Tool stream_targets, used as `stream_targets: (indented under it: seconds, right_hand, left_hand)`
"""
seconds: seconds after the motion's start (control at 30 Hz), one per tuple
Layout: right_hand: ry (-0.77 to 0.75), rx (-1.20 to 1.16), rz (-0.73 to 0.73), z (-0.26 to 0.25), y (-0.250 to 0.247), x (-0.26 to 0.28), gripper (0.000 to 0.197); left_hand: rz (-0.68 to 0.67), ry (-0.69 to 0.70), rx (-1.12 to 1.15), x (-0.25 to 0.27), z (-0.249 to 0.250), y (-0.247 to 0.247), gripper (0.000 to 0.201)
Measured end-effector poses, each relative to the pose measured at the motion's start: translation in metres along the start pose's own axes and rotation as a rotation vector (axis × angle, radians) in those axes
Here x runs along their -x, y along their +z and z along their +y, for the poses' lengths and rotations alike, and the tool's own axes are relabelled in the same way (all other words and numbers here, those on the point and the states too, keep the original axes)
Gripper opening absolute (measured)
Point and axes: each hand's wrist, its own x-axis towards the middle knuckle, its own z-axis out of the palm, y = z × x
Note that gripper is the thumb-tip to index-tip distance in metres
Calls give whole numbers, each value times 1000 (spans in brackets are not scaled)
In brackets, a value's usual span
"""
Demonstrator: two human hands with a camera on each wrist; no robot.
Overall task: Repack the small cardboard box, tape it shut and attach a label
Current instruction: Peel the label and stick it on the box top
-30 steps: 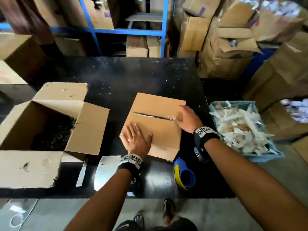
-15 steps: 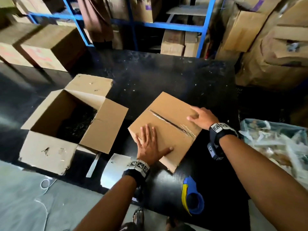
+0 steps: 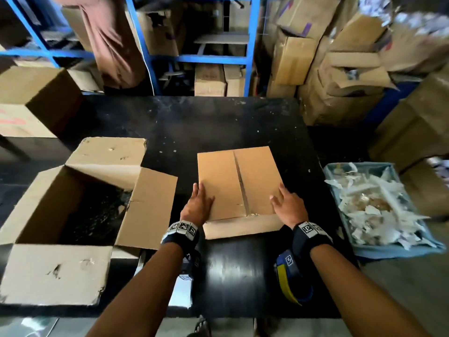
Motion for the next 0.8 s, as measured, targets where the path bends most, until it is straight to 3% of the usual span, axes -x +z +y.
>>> stream_targets:
  seconds: [0.27, 0.3, 0.37, 0.43, 0.5, 0.6, 0.73, 0.8]
  right_hand:
    - [237, 70, 54, -25, 2, 61, 55]
    - [216, 106, 82, -32, 2, 65, 54]
    - [37, 145, 122, -48, 6, 70, 54]
    - [-194, 175, 72, -70, 19, 74, 56]
    - [-297, 193, -9, -92, 34, 75, 58]
    - [-293, 216, -107, -114, 50, 77, 60]
    - [-276, 257, -101, -110, 63, 80, 61]
    - [-277, 248, -106, -109, 65, 79, 63]
  left_hand:
    - [-56, 136, 185, 22, -7, 16, 73]
    - [-55, 142, 195, 21, -7, 17, 73]
    - [-54, 144, 200, 20, -6, 16, 72]
    - [-61, 130, 204, 20, -6, 18, 72]
    - [-78, 139, 216, 21, -5, 20, 71]
    - [-103, 149, 242, 23, -10, 23, 69]
    - [-99, 217, 273, 32, -22, 19, 68]
    - [-71, 176, 274, 42, -32, 16, 70]
